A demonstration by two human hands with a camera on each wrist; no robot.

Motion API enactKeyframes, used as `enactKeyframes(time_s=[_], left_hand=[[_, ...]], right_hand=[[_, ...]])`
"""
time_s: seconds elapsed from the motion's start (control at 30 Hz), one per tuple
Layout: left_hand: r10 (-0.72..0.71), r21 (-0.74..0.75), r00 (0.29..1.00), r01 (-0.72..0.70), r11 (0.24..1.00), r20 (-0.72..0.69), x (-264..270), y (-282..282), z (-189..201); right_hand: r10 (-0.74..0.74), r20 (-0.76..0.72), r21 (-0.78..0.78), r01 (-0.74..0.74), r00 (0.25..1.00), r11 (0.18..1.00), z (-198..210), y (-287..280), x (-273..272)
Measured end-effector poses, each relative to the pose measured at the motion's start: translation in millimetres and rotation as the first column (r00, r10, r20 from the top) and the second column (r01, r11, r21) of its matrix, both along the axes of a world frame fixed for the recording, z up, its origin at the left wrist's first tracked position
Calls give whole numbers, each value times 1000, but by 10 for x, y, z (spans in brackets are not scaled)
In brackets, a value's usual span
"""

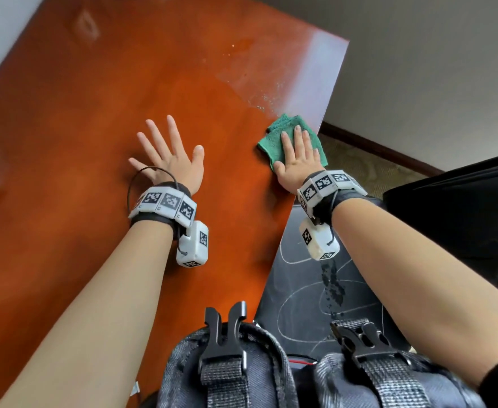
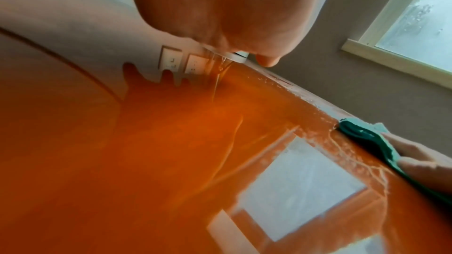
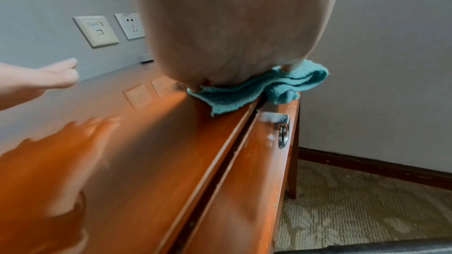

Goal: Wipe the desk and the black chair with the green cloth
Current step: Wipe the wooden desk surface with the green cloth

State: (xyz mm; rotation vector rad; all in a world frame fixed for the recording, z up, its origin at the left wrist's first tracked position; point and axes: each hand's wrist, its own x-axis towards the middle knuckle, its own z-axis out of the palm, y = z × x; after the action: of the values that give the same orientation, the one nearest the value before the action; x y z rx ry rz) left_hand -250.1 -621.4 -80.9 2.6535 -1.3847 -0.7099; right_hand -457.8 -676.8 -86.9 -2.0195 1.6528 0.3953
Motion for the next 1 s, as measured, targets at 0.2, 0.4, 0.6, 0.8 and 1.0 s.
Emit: enactKeyframes(time_s=[0.2, 0.4, 0.6, 0.8, 1.0], left_hand=[[10, 122, 1000, -12, 992, 22, -51, -313, -43], [43, 182, 996, -29, 983, -75, 21, -405, -47], [23, 225, 996, -3, 974, -86, 34, -418, -38], [13, 252, 994, 15, 968, -113, 68, -425, 13], [13, 245, 993, 17, 969, -118, 63, -425, 18]], right_hand=[[11, 10, -8, -11, 1000, 1000, -25, -229, -64], [-54, 13, -26, 55, 998, 998, -34, -512, -32], [-101, 7, -79, 101, 995, 992, -52, -881, -34], [-119, 3, -120, 118, 993, 986, -63, -983, -3], [-104, -21, -40, 103, 994, 994, 4, -701, 44]])
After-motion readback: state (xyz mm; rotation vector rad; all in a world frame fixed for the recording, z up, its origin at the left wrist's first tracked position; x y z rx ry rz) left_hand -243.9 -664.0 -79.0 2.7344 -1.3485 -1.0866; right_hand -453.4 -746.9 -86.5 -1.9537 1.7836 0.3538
